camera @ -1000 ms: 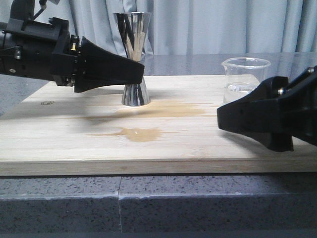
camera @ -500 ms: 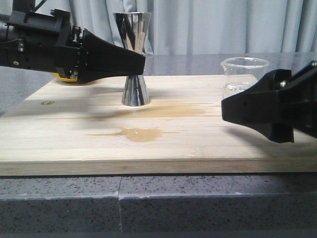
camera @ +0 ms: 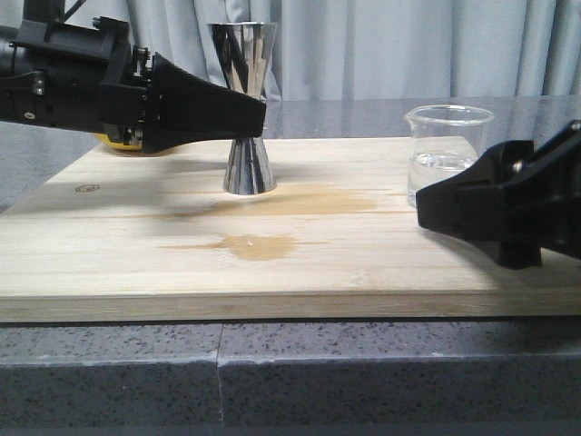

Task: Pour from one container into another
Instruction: 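Close the left gripper on the jigger and lift it slightly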

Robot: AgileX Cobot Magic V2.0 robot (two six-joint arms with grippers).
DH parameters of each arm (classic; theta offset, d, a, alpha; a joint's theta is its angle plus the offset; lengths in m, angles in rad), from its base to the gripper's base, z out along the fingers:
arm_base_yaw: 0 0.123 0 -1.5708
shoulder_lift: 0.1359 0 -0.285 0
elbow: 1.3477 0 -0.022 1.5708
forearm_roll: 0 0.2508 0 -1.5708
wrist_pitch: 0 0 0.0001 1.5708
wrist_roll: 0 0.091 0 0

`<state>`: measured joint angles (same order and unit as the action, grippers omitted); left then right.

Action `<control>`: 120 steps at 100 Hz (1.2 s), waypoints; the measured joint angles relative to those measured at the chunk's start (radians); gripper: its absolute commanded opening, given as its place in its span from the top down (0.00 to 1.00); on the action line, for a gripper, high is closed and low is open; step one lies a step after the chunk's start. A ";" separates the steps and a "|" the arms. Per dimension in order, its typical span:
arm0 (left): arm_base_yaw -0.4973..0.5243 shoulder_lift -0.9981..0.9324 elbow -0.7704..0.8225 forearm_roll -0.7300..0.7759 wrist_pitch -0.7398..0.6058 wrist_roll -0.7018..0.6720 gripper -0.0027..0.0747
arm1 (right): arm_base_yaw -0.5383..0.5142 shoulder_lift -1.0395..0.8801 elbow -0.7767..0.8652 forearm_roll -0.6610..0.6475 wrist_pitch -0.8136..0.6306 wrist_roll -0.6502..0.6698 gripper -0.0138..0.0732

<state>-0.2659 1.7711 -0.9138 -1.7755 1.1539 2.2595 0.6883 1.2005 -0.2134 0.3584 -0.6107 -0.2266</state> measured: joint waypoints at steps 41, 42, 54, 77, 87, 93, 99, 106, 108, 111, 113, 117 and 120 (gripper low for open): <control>-0.073 0.000 -0.004 0.000 -0.080 0.023 0.31 | 0.000 0.095 -0.002 0.002 -0.145 -0.007 0.39; -0.073 0.000 -0.007 0.000 -0.080 0.025 0.32 | 0.000 0.095 -0.002 0.002 -0.145 -0.007 0.39; -0.073 0.000 -0.019 0.000 -0.082 0.026 0.38 | 0.000 0.096 -0.002 0.002 -0.156 -0.007 0.39; -0.073 0.000 -0.026 0.000 -0.087 0.026 0.45 | 0.000 0.096 -0.002 0.002 -0.158 -0.007 0.39; -0.073 0.000 -0.026 0.000 -0.088 0.026 0.52 | 0.000 0.096 -0.002 0.002 -0.158 -0.009 0.39; -0.073 0.000 -0.026 0.000 -0.090 0.026 0.57 | 0.000 0.096 -0.002 0.002 -0.158 -0.009 0.39; -0.073 0.000 -0.026 0.000 -0.092 0.026 0.63 | 0.000 0.096 -0.002 0.002 -0.158 -0.009 0.39; -0.073 0.000 -0.026 0.000 -0.096 0.026 0.70 | 0.000 0.096 -0.002 0.002 -0.160 -0.009 0.39; -0.073 0.000 -0.026 0.000 -0.096 0.026 0.73 | 0.000 0.096 -0.002 0.002 -0.160 -0.009 0.39; -0.073 0.000 -0.026 0.000 -0.096 0.026 0.76 | 0.000 0.096 -0.002 0.002 -0.160 -0.009 0.39; -0.073 0.000 -0.026 0.000 -0.096 0.026 0.79 | 0.000 0.096 -0.002 0.002 -0.160 -0.009 0.39; -0.073 0.000 -0.026 -0.001 -0.096 0.026 0.83 | 0.000 0.096 -0.002 0.002 -0.160 -0.009 0.39; -0.073 0.000 -0.026 -0.001 -0.096 0.026 0.86 | 0.000 0.096 -0.002 0.002 -0.160 -0.009 0.39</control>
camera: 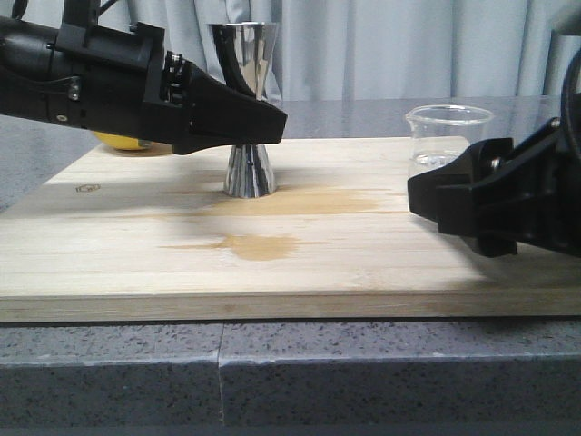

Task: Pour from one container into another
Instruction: 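Close the left gripper on the jigger and lift it slightly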

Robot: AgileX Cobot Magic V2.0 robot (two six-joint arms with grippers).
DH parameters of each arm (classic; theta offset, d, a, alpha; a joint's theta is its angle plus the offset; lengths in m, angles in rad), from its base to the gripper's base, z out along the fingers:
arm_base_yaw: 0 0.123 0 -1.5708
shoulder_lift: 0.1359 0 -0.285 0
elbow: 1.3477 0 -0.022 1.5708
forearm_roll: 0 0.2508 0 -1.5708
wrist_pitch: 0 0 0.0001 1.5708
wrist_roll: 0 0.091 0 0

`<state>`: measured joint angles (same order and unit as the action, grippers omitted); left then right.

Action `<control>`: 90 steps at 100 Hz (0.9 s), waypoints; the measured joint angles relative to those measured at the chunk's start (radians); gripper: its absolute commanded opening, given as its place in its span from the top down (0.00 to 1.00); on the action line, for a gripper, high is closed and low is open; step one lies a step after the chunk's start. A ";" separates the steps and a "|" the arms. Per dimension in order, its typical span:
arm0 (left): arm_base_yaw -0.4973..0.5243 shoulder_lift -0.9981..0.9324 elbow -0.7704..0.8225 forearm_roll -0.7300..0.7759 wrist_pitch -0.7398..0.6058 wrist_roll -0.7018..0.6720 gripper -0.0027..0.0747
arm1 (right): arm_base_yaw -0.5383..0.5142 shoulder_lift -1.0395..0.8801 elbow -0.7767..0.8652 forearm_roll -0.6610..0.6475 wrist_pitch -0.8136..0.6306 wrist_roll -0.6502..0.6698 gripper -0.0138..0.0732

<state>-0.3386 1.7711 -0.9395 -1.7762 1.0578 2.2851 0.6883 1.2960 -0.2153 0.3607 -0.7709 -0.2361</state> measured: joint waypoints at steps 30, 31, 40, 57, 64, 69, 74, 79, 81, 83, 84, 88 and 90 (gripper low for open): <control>0.000 0.000 0.000 0.000 0.023 0.002 0.99 | 0.000 0.000 0.000 0.000 0.000 0.000 0.39; 0.000 0.000 0.000 0.002 0.027 0.002 0.99 | 0.000 0.000 0.000 0.000 0.000 0.000 0.39; 0.000 0.000 -0.012 0.003 0.066 0.002 0.99 | 0.000 0.000 0.000 0.000 0.000 0.000 0.39; -0.001 0.000 -0.042 0.004 0.084 -0.035 0.99 | 0.000 0.002 0.000 0.000 -0.008 0.000 0.39; -0.001 0.000 -0.049 0.004 0.087 -0.041 0.99 | 0.000 0.009 0.000 0.000 -0.022 0.000 0.39; -0.001 0.000 -0.051 0.004 0.087 -0.043 0.99 | 0.000 0.018 0.000 0.000 -0.034 0.000 0.39; -0.001 0.000 -0.051 0.004 0.089 -0.047 0.99 | 0.000 0.032 0.000 0.000 -0.050 0.000 0.39; -0.001 0.000 -0.051 0.004 0.089 -0.054 0.99 | 0.000 0.047 0.000 0.000 -0.065 0.000 0.39; -0.001 -0.002 -0.051 0.006 0.089 -0.057 0.99 | 0.000 0.054 0.000 0.000 -0.072 0.000 0.39; -0.001 -0.004 -0.051 0.006 0.089 -0.059 0.99 | 0.000 0.061 0.000 0.000 -0.077 0.000 0.39; -0.001 -0.004 -0.051 0.006 0.089 -0.058 0.99 | 0.000 0.066 0.000 0.000 -0.082 0.000 0.39; -0.001 -0.008 -0.051 0.006 0.089 -0.061 0.99 | 0.000 0.078 0.000 0.000 -0.103 0.000 0.39; -0.001 -0.012 -0.051 0.006 0.091 -0.063 0.99 | 0.000 0.085 0.000 0.000 -0.112 0.000 0.39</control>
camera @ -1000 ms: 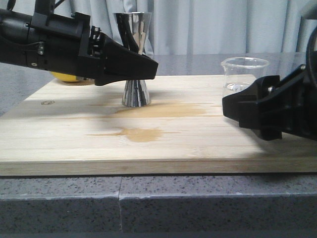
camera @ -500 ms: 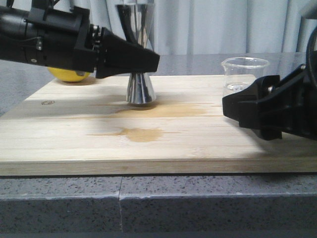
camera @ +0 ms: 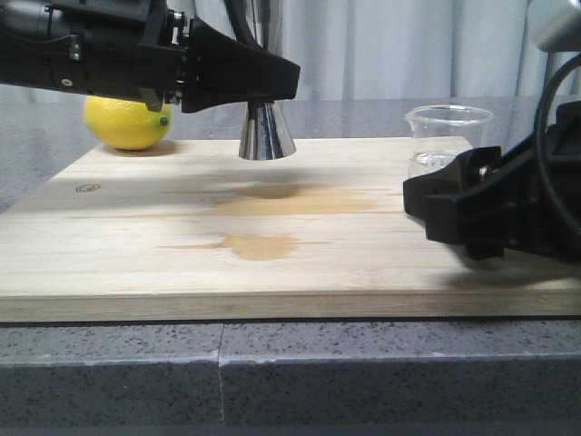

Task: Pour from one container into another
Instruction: 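Close the left gripper on the jigger and lift it slightly, then grasp the glass beaker with the right gripper and raise it above the jigger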

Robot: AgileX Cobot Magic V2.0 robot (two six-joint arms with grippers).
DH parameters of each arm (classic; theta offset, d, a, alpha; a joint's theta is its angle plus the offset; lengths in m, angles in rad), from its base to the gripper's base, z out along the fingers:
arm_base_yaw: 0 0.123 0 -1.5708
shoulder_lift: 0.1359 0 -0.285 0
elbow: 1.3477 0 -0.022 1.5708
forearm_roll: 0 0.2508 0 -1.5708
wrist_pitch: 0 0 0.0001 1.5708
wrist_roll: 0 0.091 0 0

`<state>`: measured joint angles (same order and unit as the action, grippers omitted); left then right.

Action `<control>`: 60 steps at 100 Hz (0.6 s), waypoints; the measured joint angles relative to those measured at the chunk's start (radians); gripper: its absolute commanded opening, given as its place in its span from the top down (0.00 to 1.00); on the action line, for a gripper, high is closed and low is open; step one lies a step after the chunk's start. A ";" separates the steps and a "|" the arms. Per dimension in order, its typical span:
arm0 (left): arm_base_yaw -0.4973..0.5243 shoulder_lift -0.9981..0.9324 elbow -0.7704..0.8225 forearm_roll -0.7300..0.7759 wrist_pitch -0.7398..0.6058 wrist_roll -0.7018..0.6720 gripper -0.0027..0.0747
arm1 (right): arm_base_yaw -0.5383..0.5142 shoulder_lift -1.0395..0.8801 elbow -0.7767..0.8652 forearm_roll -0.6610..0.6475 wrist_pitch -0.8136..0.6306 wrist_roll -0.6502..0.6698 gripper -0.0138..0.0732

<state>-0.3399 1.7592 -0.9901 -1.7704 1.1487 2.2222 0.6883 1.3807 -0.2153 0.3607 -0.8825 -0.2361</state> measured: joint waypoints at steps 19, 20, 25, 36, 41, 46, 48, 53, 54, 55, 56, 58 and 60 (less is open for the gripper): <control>0.000 -0.016 0.000 0.000 0.004 -0.009 0.99 | 0.000 0.050 -0.001 0.000 -0.093 0.000 0.39; 0.000 -0.016 0.000 0.000 0.004 -0.009 0.99 | 0.000 0.054 -0.001 0.000 -0.095 0.000 0.39; 0.000 -0.018 0.000 0.000 0.004 -0.010 0.99 | 0.000 0.064 -0.002 0.000 -0.115 0.000 0.39; 0.000 -0.020 0.000 0.000 0.004 -0.012 0.99 | 0.000 0.090 -0.008 0.000 -0.150 0.000 0.39; 0.000 -0.020 0.000 0.000 0.004 -0.012 0.99 | 0.000 0.100 -0.014 0.000 -0.163 0.000 0.39; 0.000 -0.020 0.000 0.000 0.005 -0.014 0.99 | 0.000 0.110 -0.018 0.000 -0.177 0.000 0.39; 0.000 -0.020 0.000 0.000 0.005 -0.014 0.99 | 0.000 0.112 -0.022 0.000 -0.181 0.000 0.39; 0.000 -0.020 0.000 0.000 0.005 -0.014 0.99 | 0.000 0.122 -0.027 0.000 -0.186 0.000 0.39; 0.000 -0.020 0.000 0.000 0.005 -0.014 0.99 | 0.000 0.122 -0.029 0.000 -0.189 0.000 0.39; 0.000 -0.020 0.000 0.000 0.005 -0.014 0.99 | 0.000 0.124 -0.030 0.000 -0.192 0.000 0.39; 0.000 -0.020 0.000 0.000 0.005 -0.014 0.99 | 0.000 0.126 -0.032 0.000 -0.191 0.000 0.39; 0.000 -0.020 0.000 0.000 0.005 -0.014 0.99 | 0.000 0.129 -0.034 0.000 -0.194 0.000 0.39; 0.000 -0.020 0.000 0.000 0.005 -0.014 0.99 | 0.000 0.131 -0.037 0.000 -0.194 0.000 0.39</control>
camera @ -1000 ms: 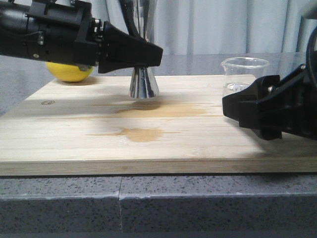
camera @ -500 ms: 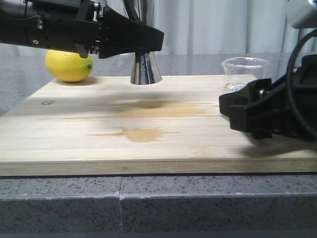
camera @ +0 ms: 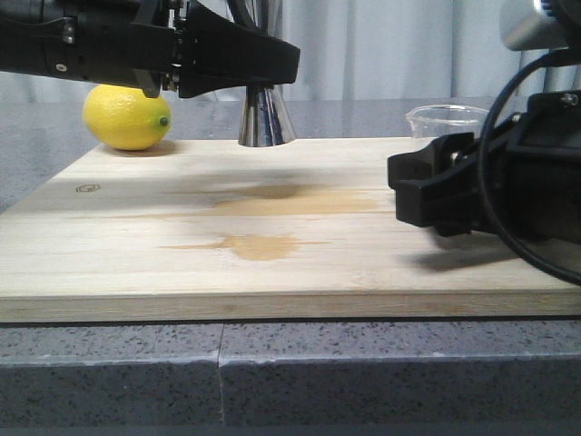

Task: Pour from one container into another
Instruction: 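Grasp the glass beaker with the right gripper and raise it above the jigger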

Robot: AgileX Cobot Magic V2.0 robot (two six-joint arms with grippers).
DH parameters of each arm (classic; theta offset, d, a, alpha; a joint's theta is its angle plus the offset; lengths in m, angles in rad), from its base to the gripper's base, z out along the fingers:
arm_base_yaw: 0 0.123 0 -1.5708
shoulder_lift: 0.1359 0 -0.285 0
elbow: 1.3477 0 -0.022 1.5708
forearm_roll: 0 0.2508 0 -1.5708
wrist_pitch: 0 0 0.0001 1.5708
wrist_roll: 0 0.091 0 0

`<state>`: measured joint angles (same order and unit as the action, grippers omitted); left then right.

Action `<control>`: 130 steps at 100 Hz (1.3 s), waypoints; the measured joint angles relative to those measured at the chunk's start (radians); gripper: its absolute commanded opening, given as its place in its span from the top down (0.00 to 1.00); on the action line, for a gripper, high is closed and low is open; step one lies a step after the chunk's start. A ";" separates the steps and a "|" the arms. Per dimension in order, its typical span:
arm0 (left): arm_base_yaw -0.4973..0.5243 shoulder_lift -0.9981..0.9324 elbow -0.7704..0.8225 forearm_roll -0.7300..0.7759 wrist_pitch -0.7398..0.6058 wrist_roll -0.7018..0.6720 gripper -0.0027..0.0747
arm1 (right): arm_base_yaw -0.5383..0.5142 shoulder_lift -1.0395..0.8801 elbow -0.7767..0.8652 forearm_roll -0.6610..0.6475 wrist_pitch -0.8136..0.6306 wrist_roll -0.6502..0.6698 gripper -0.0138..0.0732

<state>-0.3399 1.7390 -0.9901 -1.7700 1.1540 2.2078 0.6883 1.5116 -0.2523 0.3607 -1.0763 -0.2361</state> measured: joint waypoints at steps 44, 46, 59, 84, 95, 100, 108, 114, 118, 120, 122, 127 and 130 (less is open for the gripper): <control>0.000 0.000 0.000 0.002 0.000 0.000 0.99 | 0.000 0.015 -0.010 0.000 -0.026 -0.002 0.60; 0.000 0.000 0.000 0.002 0.000 0.000 0.99 | 0.000 0.015 -0.010 -0.003 -0.028 -0.002 0.60; 0.000 0.000 0.000 0.002 0.000 0.000 0.99 | 0.000 0.015 -0.010 -0.015 -0.028 -0.002 0.60; 0.000 0.000 0.000 0.013 0.000 -0.006 0.99 | 0.000 0.008 -0.011 -0.016 -0.024 -0.035 0.60; 0.000 0.000 0.000 0.020 0.000 -0.012 0.99 | 0.000 -0.029 -0.031 -0.012 0.027 -0.085 0.60; 0.000 0.000 0.000 0.027 0.000 -0.017 0.99 | 0.000 -0.049 -0.049 -0.004 0.067 -0.111 0.60; 0.000 0.000 0.000 0.038 0.000 -0.019 0.99 | 0.000 -0.083 -0.081 0.001 0.130 -0.172 0.60; 0.000 0.000 0.000 0.045 0.000 -0.020 0.99 | 0.000 -0.109 -0.111 0.004 0.175 -0.216 0.60; 0.000 0.000 0.000 0.047 0.000 -0.021 0.99 | 0.000 -0.127 -0.131 0.005 0.206 -0.246 0.60; 0.000 0.000 0.000 0.049 0.000 -0.023 0.99 | -0.003 -0.132 -0.143 0.005 0.216 -0.260 0.60; 0.000 0.000 0.000 0.052 0.000 -0.023 0.99 | -0.005 -0.140 -0.156 0.005 0.233 -0.272 0.60; 0.000 0.000 0.000 0.052 0.000 -0.023 0.99 | -0.017 -0.158 -0.188 0.005 0.277 -0.300 0.60; 0.000 0.000 0.000 0.053 0.000 -0.025 0.99 | -0.024 -0.169 -0.212 0.005 0.311 -0.316 0.60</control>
<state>-0.3399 1.7390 -0.9901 -1.7169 1.1540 2.1831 0.6642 1.3422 -0.4640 0.3659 -0.7656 -0.5523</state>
